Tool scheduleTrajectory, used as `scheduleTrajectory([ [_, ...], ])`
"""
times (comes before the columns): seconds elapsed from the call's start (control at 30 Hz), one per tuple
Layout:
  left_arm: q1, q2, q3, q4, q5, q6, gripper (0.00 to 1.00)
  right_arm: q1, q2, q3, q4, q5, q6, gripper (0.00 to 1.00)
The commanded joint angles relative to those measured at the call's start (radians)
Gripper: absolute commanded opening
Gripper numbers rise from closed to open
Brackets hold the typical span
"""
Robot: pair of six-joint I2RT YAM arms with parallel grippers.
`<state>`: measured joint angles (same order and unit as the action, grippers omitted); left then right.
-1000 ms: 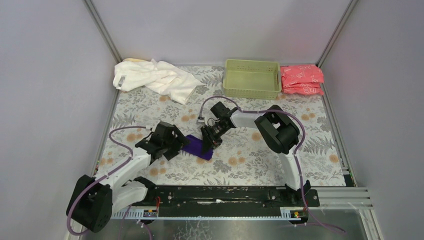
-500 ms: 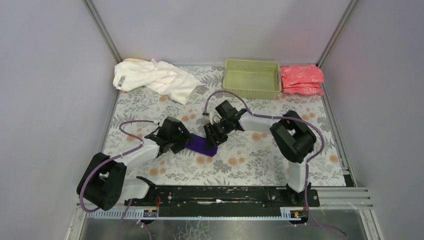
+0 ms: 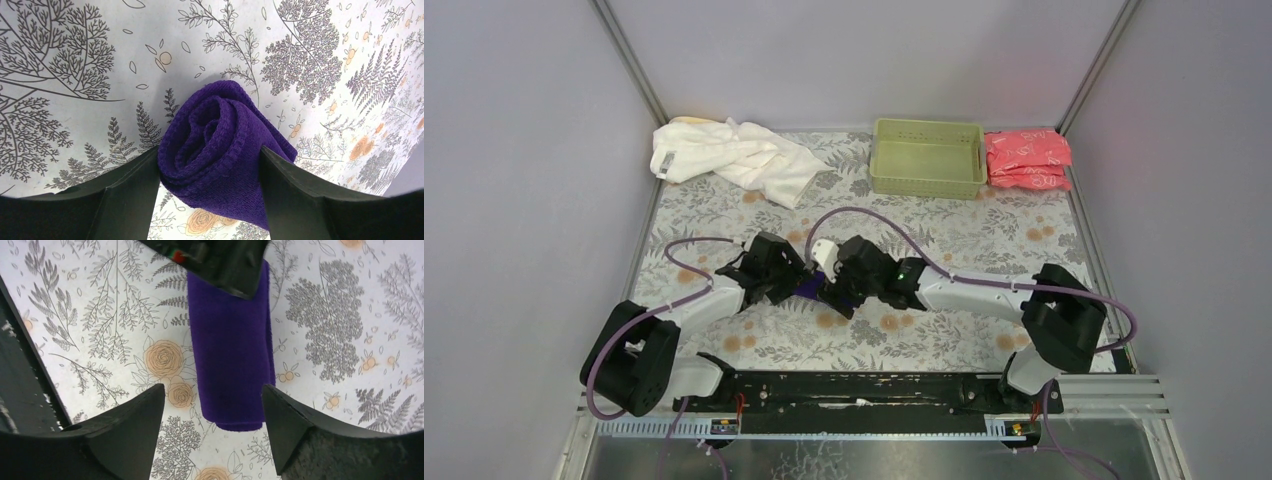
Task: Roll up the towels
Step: Pick up the towel at the center of the board.
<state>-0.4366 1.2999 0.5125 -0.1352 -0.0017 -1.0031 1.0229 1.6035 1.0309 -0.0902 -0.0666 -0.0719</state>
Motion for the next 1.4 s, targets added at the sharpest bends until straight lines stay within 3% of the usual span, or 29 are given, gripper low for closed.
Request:
scheduleTrajectory([
  [0.0,0.006,0.053,-0.036,-0.119,-0.046,0.054,0.67,0.070,0.010,-0.042,0.156,0.133,-0.193,0.79],
  [0.27,0.006,0.051,-0.042,-0.107,-0.037,0.054,0.64,0.087,0.135,-0.030,0.206,0.164,-0.259,0.83],
  [0.6,0.006,0.055,-0.045,-0.090,-0.025,0.055,0.63,0.086,0.279,0.035,0.137,0.181,-0.281,0.86],
  [0.97,0.006,0.048,-0.051,-0.092,-0.028,0.061,0.59,0.070,0.134,0.052,0.078,0.089,-0.327,0.87],
  [1.37,0.006,0.047,-0.056,-0.081,-0.023,0.066,0.58,0.035,0.290,0.109,0.106,0.015,-0.342,0.86],
])
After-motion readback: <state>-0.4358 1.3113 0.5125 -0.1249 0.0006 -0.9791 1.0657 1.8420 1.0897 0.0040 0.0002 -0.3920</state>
